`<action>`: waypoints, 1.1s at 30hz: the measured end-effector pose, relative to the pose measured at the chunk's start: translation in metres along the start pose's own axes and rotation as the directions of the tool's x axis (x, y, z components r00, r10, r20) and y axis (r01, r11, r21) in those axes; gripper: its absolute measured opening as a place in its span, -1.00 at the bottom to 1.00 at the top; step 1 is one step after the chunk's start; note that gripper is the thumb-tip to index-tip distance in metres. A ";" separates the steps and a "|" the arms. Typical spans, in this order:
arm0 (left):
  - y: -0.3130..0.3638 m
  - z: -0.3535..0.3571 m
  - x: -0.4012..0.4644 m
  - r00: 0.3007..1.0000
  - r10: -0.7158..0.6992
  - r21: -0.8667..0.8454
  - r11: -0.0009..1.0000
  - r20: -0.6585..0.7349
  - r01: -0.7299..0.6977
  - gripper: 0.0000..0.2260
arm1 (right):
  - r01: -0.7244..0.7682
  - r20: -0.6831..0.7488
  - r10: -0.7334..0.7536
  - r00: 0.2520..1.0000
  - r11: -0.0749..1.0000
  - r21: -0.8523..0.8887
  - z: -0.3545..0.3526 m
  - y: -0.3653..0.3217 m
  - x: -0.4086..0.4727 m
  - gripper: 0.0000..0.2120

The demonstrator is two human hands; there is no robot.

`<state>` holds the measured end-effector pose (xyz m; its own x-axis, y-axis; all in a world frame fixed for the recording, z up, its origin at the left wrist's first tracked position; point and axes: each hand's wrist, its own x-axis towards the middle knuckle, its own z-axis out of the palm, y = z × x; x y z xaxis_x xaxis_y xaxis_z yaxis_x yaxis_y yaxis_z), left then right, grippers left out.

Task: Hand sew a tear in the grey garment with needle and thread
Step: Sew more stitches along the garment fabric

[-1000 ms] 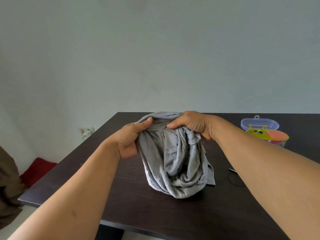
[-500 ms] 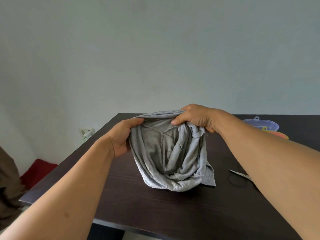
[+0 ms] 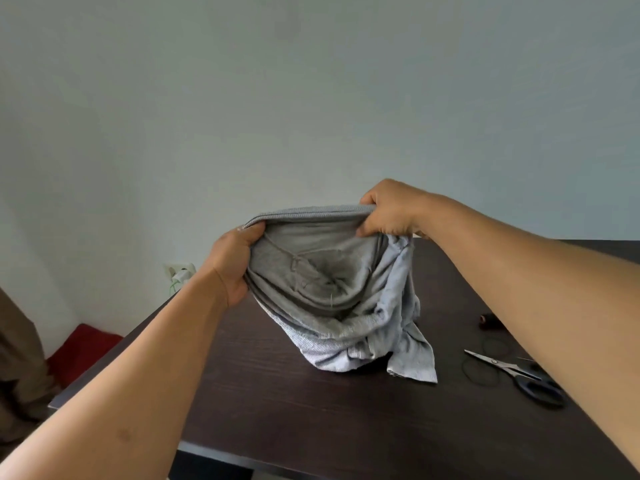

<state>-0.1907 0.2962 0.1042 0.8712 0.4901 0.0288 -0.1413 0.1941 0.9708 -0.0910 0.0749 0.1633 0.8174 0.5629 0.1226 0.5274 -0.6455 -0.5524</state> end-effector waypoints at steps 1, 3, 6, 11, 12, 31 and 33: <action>0.003 0.002 -0.001 0.999 0.043 0.001 0.999 -0.005 -0.043 -0.85 | 0.022 -0.032 -0.023 0.999 1.000 -0.021 -0.006 -0.009 0.002 -0.87; 0.007 0.004 -0.004 0.995 0.101 0.025 0.995 0.002 -0.101 -0.85 | 0.057 -0.076 -0.060 0.995 0.997 -0.046 -0.015 -0.023 0.006 -0.70; 0.008 0.004 -0.008 0.994 0.109 0.114 0.987 0.020 -0.110 -0.86 | 0.106 -0.103 -0.111 0.989 0.993 -0.052 -0.015 -0.032 0.011 -0.83; 0.001 0.004 -0.012 0.981 0.189 0.430 0.889 -0.031 -0.157 -0.72 | 0.119 -0.082 -0.116 0.990 0.993 0.027 -0.001 -0.028 0.011 -0.91; -0.002 0.008 -0.014 0.977 0.212 0.480 0.854 0.030 -0.200 -0.51 | 0.123 -0.069 -0.118 0.991 0.991 0.061 0.003 -0.027 0.009 -0.91; -0.031 0.022 -0.039 0.820 -0.380 0.269 0.920 0.428 0.285 -0.59 | -0.023 0.198 -0.006 0.980 0.990 0.140 0.039 0.015 -0.008 -0.85; -0.042 0.019 -0.044 0.744 -0.388 0.241 0.922 0.544 0.304 -0.58 | -0.054 0.196 0.029 0.980 0.991 0.120 0.050 0.024 -0.013 -0.90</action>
<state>-0.2140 0.2501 0.0669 0.9588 -0.1729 -0.2253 0.2480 0.1225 0.9610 -0.1008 0.0784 0.1072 0.7711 0.6341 -0.0577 0.4510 -0.6079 -0.6535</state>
